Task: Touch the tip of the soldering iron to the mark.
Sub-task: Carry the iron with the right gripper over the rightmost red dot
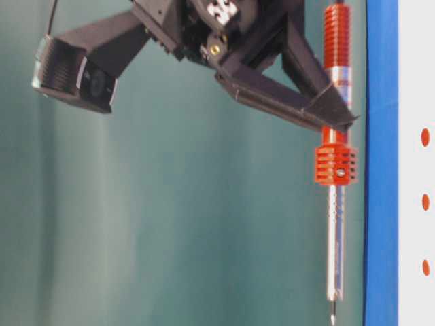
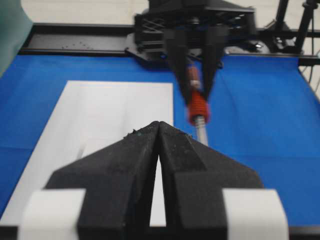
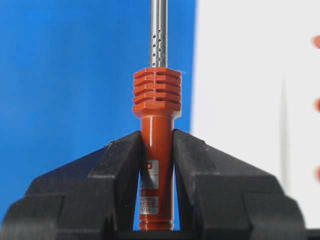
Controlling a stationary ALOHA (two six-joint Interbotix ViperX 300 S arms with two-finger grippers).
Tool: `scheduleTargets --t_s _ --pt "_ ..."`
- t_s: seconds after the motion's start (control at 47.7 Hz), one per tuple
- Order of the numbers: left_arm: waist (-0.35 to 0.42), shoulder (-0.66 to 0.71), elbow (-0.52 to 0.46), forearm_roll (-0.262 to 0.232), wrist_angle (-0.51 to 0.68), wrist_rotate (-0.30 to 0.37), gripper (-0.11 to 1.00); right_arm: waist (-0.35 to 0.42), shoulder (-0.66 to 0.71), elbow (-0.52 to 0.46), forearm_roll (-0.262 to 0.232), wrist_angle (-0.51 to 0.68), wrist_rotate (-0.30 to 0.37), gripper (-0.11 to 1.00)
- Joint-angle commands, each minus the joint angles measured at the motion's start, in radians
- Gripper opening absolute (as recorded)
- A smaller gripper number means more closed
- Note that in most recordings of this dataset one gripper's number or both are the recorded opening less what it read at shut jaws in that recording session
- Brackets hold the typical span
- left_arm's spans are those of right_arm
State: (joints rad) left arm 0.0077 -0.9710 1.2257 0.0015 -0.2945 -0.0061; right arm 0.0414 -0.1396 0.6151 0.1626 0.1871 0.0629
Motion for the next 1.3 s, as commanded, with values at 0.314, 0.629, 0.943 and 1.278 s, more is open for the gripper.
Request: scheduleTargets --t_s 0.314,0.629,0.943,1.278 --pt "0.003 0.009 -0.011 0.0 -0.011 -0.002 0.0 -0.178 -0.026 -0.072 -0.21 0.089 -0.009 0.06" --pt "0.003 0.011 -0.011 0.002 -0.011 -0.003 0.0 -0.23 -0.02 -0.091 -0.259 0.137 -0.011 0.06" --pt "0.003 0.011 -0.011 0.0 -0.011 -0.003 0.0 -0.23 -0.015 -0.1 -0.259 0.275 -0.023 0.06" --pt "0.003 0.011 -0.009 0.0 -0.012 -0.003 0.0 -0.23 -0.014 -0.109 -0.259 0.414 -0.025 0.06"
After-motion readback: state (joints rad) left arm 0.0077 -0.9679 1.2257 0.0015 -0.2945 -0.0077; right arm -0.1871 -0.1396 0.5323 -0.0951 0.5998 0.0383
